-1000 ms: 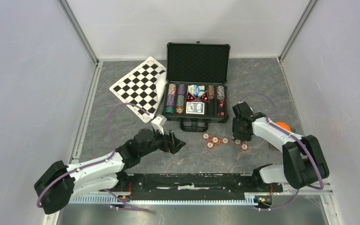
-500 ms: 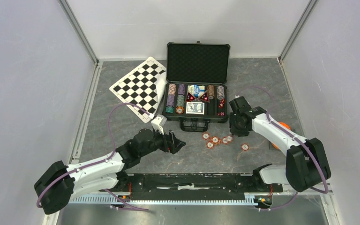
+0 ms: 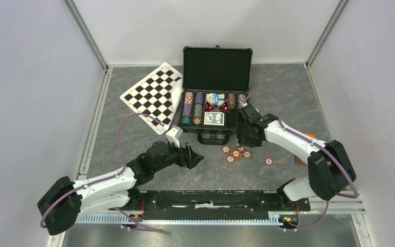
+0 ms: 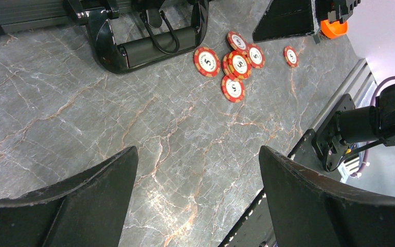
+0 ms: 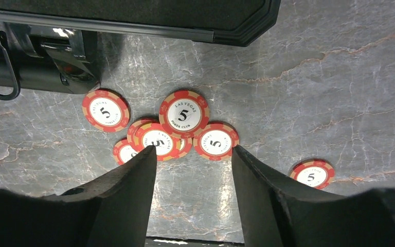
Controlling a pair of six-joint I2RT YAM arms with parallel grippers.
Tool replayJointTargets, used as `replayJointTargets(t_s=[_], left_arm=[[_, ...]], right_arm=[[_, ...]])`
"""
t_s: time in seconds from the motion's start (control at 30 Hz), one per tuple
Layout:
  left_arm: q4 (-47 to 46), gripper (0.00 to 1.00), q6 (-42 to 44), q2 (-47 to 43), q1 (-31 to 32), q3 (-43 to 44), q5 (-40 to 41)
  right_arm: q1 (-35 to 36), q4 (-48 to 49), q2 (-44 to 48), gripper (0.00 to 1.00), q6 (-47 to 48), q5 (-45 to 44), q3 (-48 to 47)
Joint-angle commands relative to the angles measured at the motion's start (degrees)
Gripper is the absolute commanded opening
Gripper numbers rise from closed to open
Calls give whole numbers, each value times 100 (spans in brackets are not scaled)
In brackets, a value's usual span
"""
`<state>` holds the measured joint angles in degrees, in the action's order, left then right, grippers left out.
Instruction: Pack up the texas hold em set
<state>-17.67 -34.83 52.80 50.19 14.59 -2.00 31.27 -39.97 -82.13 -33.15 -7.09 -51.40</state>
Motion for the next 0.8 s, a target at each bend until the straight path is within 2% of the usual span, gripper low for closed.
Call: replayJointTargets(t_s=[0.0, 0.07, 0.23, 0.4, 0.53, 0.63, 0.67, 0.73, 0.77], left_arm=[[-172, 93, 275, 38, -30, 97, 21], [-195, 93, 274, 71, -28, 102, 0], [-241, 93, 282, 59, -28, 81, -19], [-412, 94, 322, -1, -32, -3, -90], [-623, 96, 351, 17, -38, -60, -142], [-832, 100, 341, 103, -41, -75, -180], [-863, 100, 295, 135, -45, -79, -136], [-861, 100, 163, 164, -115, -79, -64], [-859, 100, 91, 175, -181, -79, -80]], right_arm=[[2, 248, 302, 64, -2, -25, 120], [2, 364, 392, 71, 122, 36, 222], [-9, 899, 686, 98, 697, 120, 467], [67, 858, 830, 98, 1494, -248, 199], [99, 1794, 1769, 98, 1838, -137, 709], [90, 2290, 2146, 98, 2201, -130, 1185], [70, 2178, 2105, 98, 2303, -152, 1143], [63, 1898, 1796, 98, 2636, 399, 930], [64, 1790, 1600, 93, 2818, 678, 851]])
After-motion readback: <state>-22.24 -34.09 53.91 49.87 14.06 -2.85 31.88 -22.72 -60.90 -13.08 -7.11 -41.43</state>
